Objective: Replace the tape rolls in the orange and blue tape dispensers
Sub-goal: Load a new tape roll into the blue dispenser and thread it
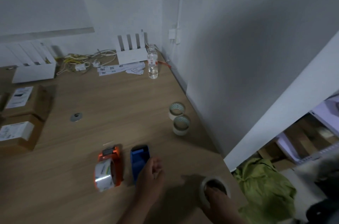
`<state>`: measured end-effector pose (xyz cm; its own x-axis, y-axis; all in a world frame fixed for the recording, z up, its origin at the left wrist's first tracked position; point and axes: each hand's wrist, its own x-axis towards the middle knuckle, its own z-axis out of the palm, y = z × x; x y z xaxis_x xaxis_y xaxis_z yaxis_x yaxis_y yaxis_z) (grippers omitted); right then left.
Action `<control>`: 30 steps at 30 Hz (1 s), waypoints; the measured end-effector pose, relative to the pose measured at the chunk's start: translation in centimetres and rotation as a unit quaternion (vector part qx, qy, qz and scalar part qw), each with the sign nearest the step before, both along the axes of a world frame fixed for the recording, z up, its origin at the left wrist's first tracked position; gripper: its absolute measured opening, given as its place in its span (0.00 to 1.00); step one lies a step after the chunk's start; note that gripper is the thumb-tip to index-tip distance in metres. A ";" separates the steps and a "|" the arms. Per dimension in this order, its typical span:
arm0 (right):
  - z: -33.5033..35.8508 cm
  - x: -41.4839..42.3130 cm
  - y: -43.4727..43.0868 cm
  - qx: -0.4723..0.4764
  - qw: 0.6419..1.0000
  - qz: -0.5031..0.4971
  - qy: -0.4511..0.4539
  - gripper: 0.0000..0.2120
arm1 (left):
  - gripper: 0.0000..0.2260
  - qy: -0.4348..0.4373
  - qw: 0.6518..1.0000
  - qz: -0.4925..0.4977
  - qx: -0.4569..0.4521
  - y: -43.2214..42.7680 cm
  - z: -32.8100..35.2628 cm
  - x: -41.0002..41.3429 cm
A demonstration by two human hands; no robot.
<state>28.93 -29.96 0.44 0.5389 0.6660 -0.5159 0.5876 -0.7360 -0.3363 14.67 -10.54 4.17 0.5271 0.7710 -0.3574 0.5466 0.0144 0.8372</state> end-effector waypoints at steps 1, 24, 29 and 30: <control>0.2 0.0 0.1 -0.004 1.000 -0.005 0.007 0.33 | 0.15 0.002 1.000 0.000 -0.005 0.1 0.0 -0.2; 4.0 -0.8 3.5 0.223 0.951 -0.211 0.042 0.09 | 0.16 -0.029 0.999 0.012 0.040 3.8 -0.1 -3.3; 6.9 -1.0 6.1 0.334 0.881 -0.278 0.187 0.08 | 0.15 -0.022 0.997 0.042 0.060 4.8 -0.5 -4.3; 7.5 -1.1 6.4 0.345 0.872 -0.280 0.206 0.08 | 0.18 -0.015 0.997 0.044 0.069 4.9 -0.7 -4.6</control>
